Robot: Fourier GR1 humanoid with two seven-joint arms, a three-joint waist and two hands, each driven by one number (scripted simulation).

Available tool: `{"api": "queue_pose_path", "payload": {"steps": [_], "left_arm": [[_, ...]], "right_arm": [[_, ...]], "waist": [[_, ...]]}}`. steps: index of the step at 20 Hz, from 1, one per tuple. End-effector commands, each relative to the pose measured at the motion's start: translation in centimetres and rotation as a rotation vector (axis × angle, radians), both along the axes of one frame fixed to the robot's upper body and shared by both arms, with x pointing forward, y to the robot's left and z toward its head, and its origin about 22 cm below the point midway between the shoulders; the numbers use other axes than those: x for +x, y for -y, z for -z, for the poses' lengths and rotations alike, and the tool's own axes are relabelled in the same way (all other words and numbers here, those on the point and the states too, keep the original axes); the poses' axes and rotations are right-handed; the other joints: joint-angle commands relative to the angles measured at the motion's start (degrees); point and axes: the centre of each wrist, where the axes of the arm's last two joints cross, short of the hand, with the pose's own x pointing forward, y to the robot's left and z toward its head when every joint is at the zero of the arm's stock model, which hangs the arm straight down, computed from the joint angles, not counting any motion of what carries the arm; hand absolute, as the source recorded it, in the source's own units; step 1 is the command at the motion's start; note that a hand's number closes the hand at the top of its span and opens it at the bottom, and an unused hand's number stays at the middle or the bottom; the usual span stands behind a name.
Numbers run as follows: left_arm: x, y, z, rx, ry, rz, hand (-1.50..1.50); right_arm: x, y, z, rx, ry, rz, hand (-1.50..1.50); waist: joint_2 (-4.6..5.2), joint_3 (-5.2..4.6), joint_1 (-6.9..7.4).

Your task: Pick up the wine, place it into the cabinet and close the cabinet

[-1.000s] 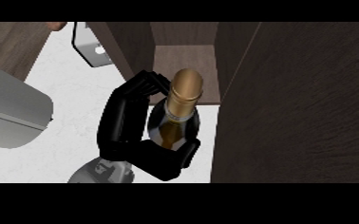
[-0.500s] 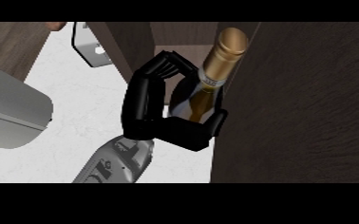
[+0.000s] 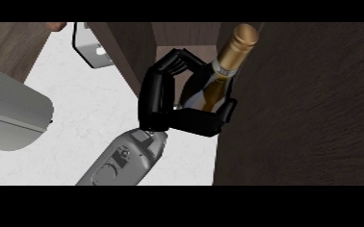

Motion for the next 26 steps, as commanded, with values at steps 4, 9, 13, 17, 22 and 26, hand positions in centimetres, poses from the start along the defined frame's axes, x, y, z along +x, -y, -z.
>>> {"api": "queue_pose_path", "payload": {"steps": [4, 9, 13, 17, 22, 26], "left_arm": [[0.9, 0.4, 2.9, -0.05, -0.018, -0.031, 1.5], [0.8, 0.2, 4.1, -0.042, -0.031, -0.042, 1.5], [1.2, -0.2, 6.5, 0.052, -0.016, -0.085, 1.5], [1.3, 0.8, 6.4, 0.09, -0.012, -0.1, 1.5], [2.2, -1.7, 9.2, 0.102, 0.01, -0.108, 1.5], [4.0, -2.3, 8.5, 0.086, 0.0, -0.135, 1.5]], "right_arm": [[-2.4, 0.4, -1.0, 0.037, 0.038, -0.042, -1.5], [-2.3, -0.3, -0.4, 0.046, 0.041, -0.039, -1.5], [-2.3, 0.9, -1.5, 0.03, 0.036, -0.032, -1.5], [-1.1, 0.6, -0.9, 0.037, 0.059, -0.036, -1.5], [-1.1, 0.2, -0.1, 0.043, 0.041, -0.036, -1.5], [-1.6, 0.7, -0.8, 0.047, 0.042, -0.023, -1.5]], "waist": [[0.11, -0.03, -0.26], [0.03, -0.01, 0.17], [0.01, 0.0, 0.07], [0.01, 0.0, 0.24], [0.05, 0.0, 0.43], [0.04, -0.02, 0.37]]}}
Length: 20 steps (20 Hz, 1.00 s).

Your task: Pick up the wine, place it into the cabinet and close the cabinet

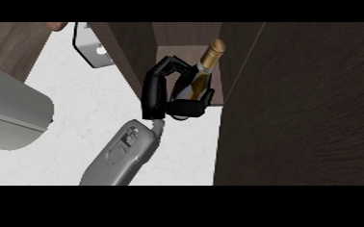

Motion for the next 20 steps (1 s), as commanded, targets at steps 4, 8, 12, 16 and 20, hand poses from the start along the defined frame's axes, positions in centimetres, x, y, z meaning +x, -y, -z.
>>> {"api": "queue_pose_path", "payload": {"steps": [4, 8, 12, 16, 20], "left_arm": [[2.3, -0.7, 0.7, -0.019, 0.023, -0.057, 1.5], [2.5, -2.1, 2.6, -0.041, -0.017, -0.054, 1.5], [3.3, -1.0, 1.7, -0.023, -0.05, -0.014, 1.5], [5.5, -1.6, -0.4, -0.044, -0.071, -0.013, 1.5], [6.5, -3.9, 1.0, -0.019, -0.09, -0.047, 1.5]], "right_arm": [[-3.0, -0.1, -1.0, 0.04, 0.037, -0.057, -1.5], [-0.7, 1.2, -0.6, 0.041, 0.038, -0.049, -1.5], [-1.5, -1.1, -0.8, 0.045, 0.018, -0.063, -1.5], [-2.1, -0.2, -1.6, 0.075, 0.065, -0.049, -1.5], [-2.6, 0.2, -1.0, 0.063, 0.029, -0.06, -1.5]], "waist": [[0.11, -0.03, -0.71], [0.16, -0.01, -0.26], [0.12, -0.04, -0.29], [0.05, -0.02, -0.29], [0.09, -0.01, -0.44]]}}
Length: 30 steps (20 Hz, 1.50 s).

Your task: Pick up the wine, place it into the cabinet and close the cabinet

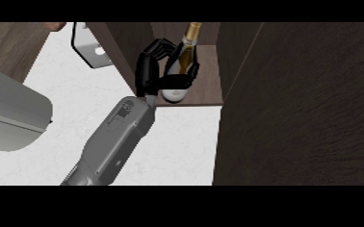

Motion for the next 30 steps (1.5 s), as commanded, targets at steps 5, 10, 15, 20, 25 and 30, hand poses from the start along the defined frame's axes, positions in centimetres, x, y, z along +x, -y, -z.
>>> {"api": "queue_pose_path", "payload": {"steps": [5, 10, 15, 20, 25, 30], "left_arm": [[1.8, 0.6, -0.2, 0.019, -0.036, -0.026, 1.5], [3.9, 0.5, -1.1, 0.087, 0.04, -0.076, 1.5], [4.7, 0.1, -1.3, 0.117, 0.068, -0.116, 1.5], [5.1, -0.1, -0.6, 0.1, 0.08, -0.129, 1.5], [5.8, 0.2, -1.8, 0.045, 0.038, -0.157, 1.5], [5.6, -0.9, -0.5, -0.085, -0.03, -0.147, 1.5]], "right_arm": [[-1.1, -0.1, -1.0, 0.053, 0.007, -0.052, -1.5], [-1.1, -1.1, -0.6, 0.048, 0.028, -0.07, -1.5], [-2.1, -0.1, -0.8, 0.041, 0.028, -0.048, -1.5], [-1.8, -0.7, -0.3, 0.057, 0.029, -0.074, -1.5], [-0.3, -0.1, -0.9, 0.055, 0.013, -0.094, -1.5], [-1.6, 0.7, -0.2, 0.049, 0.018, -0.08, -1.5]], "waist": [[0.02, -0.01, -0.05], [0.25, -0.02, -0.56], [0.19, 0.0, -0.62], [0.6, -0.03, -1.83], [0.55, -0.02, -1.72], [0.51, 0.02, -1.92]]}}
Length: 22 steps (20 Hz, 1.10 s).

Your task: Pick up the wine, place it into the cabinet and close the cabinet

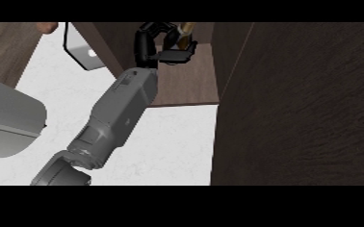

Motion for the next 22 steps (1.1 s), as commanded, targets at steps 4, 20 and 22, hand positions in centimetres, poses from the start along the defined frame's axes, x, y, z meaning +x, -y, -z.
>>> {"api": "queue_pose_path", "payload": {"steps": [4, 20, 22], "left_arm": [[0.2, -1.9, 1.0, -0.092, -0.038, -0.028, 1.5], [0.4, -2.0, 1.0, 0.041, -0.081, -0.074, -1.5], [-0.4, -0.9, 2.3, 0.055, -0.075, -0.089, -1.5]], "right_arm": [[-1.3, -0.4, -0.4, 0.041, 0.038, -0.085, -1.5], [-1.0, -0.8, -0.6, 0.049, 0.034, -0.062, -1.5], [-0.5, -0.8, -0.5, 0.038, 0.046, -0.072, -1.5]], "waist": [[0.5, -0.11, -0.39], [0.54, -0.11, -0.61], [0.7, -0.11, -0.82]]}}
